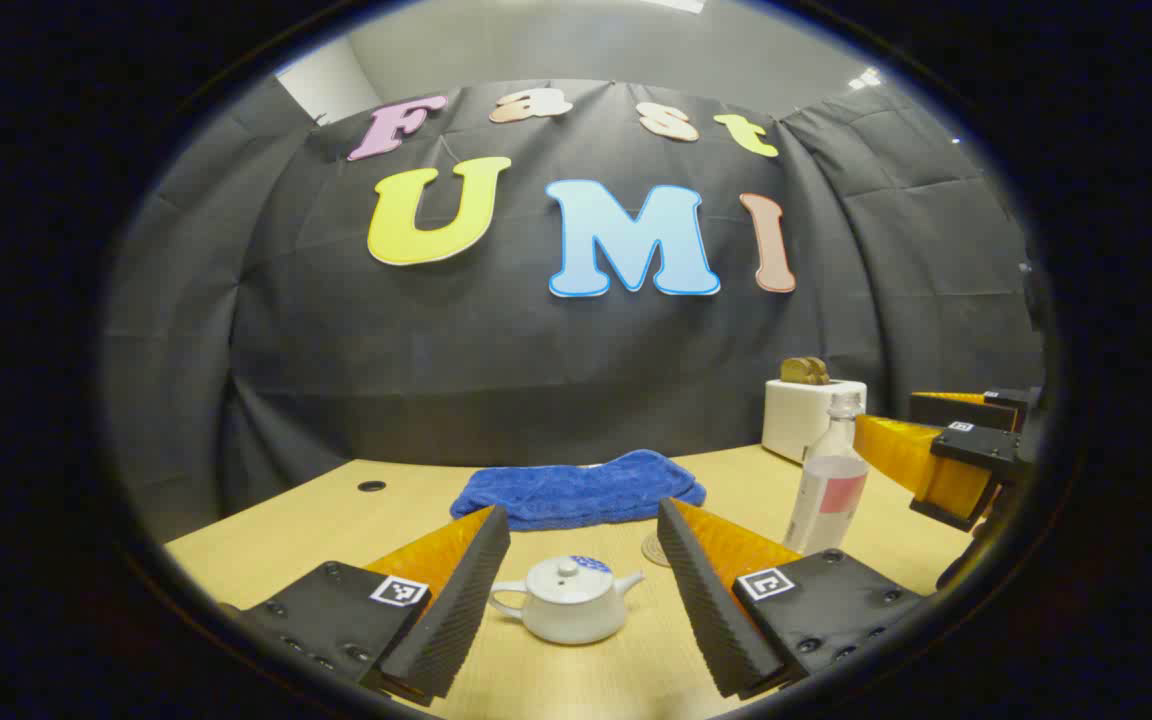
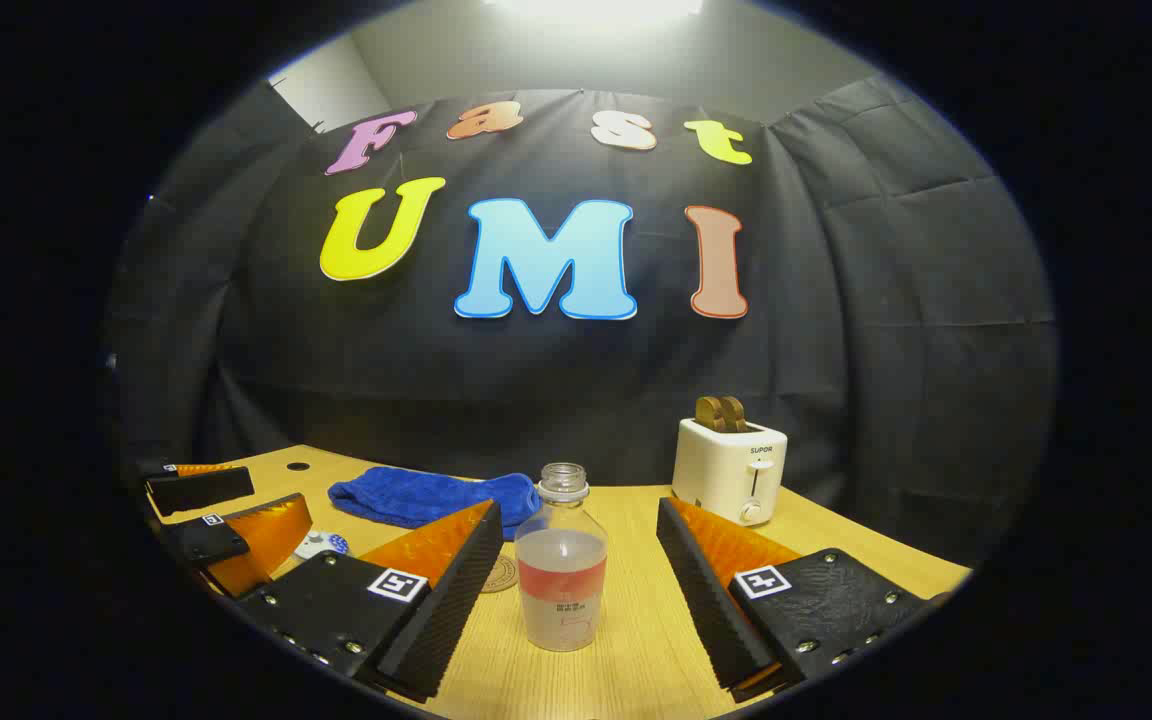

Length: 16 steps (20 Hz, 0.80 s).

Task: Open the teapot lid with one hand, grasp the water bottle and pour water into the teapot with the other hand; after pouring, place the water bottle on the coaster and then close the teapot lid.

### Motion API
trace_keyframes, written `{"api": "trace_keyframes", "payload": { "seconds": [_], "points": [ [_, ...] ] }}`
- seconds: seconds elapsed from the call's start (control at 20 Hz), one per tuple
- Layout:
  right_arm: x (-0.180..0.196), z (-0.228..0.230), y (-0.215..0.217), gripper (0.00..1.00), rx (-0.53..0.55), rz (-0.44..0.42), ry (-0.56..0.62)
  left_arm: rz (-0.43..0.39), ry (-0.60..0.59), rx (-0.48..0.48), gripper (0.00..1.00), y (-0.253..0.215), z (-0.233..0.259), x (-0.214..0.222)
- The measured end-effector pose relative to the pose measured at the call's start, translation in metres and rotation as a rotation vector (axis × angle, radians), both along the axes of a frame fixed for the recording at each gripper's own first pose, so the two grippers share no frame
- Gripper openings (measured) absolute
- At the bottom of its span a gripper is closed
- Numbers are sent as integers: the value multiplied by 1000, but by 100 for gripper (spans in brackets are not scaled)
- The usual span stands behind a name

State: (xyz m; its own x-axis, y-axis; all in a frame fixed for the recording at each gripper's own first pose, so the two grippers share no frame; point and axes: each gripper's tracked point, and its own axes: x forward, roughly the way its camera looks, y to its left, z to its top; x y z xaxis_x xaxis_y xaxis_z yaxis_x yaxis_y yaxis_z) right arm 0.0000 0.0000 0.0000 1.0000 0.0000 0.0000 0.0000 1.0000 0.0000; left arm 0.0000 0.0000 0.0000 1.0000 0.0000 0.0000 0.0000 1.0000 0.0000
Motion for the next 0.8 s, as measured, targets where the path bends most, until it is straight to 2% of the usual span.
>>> {"api": "trace_keyframes", "payload": {
  "seconds": [0.5, 0.8],
  "points": [
    [14, -18, 1, 96, 15, 22, 56, 3, 10, 30, 100, -2, -2, 20],
    [16, -24, 0, 96, 10, 21, 71, 3, 52, 23, 100, -1, -22, 33]
  ]
}}
